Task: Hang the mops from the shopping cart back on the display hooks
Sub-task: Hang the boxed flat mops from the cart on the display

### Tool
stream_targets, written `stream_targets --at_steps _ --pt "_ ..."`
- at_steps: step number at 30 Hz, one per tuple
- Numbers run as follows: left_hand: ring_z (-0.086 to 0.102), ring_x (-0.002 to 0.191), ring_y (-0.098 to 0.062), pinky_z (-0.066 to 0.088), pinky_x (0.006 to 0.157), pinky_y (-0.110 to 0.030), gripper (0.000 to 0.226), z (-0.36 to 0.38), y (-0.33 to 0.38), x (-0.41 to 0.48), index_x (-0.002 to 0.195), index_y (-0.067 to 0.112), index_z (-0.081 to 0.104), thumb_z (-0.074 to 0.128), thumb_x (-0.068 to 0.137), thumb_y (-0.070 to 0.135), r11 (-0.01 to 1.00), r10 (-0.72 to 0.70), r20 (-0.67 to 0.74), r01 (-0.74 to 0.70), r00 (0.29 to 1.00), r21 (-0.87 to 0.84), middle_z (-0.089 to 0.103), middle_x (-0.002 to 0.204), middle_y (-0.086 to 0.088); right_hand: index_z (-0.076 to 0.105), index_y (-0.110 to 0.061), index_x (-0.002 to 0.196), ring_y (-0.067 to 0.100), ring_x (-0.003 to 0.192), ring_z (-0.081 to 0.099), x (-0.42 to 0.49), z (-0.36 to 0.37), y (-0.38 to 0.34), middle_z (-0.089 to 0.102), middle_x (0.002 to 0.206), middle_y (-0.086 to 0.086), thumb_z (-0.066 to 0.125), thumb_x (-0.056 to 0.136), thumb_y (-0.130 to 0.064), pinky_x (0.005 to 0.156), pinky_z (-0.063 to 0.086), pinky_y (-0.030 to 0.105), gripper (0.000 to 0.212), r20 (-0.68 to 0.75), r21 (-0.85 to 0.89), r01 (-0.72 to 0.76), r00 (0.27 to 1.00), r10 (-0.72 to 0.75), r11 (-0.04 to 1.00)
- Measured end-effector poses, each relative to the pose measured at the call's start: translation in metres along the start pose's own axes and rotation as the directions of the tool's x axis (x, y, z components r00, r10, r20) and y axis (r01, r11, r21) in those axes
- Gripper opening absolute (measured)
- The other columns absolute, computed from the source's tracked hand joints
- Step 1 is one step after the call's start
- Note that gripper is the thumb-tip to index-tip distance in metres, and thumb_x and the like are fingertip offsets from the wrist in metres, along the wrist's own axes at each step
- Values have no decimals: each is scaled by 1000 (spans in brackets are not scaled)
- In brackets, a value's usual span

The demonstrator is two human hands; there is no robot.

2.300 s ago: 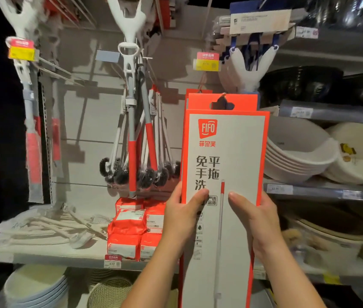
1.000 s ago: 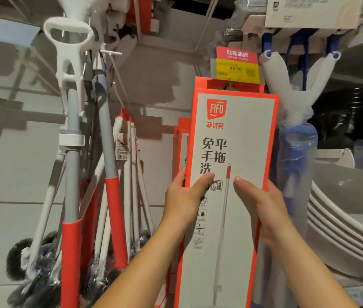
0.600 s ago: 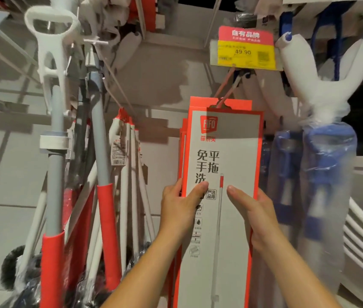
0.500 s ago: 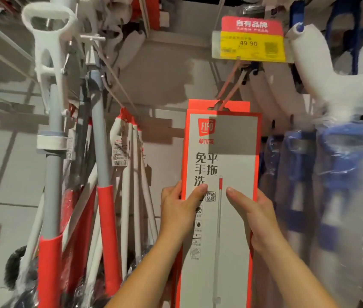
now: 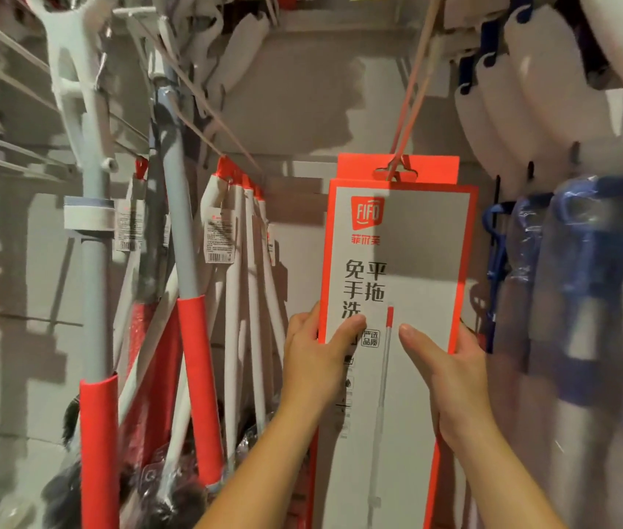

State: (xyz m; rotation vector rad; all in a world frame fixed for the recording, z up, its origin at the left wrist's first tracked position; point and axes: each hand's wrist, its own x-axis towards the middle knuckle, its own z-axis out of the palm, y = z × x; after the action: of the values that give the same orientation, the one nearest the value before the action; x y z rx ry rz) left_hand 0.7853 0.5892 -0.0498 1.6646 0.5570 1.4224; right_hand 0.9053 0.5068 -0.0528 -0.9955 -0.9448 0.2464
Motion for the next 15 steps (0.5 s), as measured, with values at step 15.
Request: stream_targets --at_steps 15 --pt "62 108 -10 54 88 -32 40 -22 -20 -38 118 34 64 62 78 38 1000 -13 1 13 1000 -12 67 113 9 59 -33 115 6 96 67 -43 8 13 66 115 -3 77 77 -21 81 57 29 44 -4 -182 16 1000 -17 983"
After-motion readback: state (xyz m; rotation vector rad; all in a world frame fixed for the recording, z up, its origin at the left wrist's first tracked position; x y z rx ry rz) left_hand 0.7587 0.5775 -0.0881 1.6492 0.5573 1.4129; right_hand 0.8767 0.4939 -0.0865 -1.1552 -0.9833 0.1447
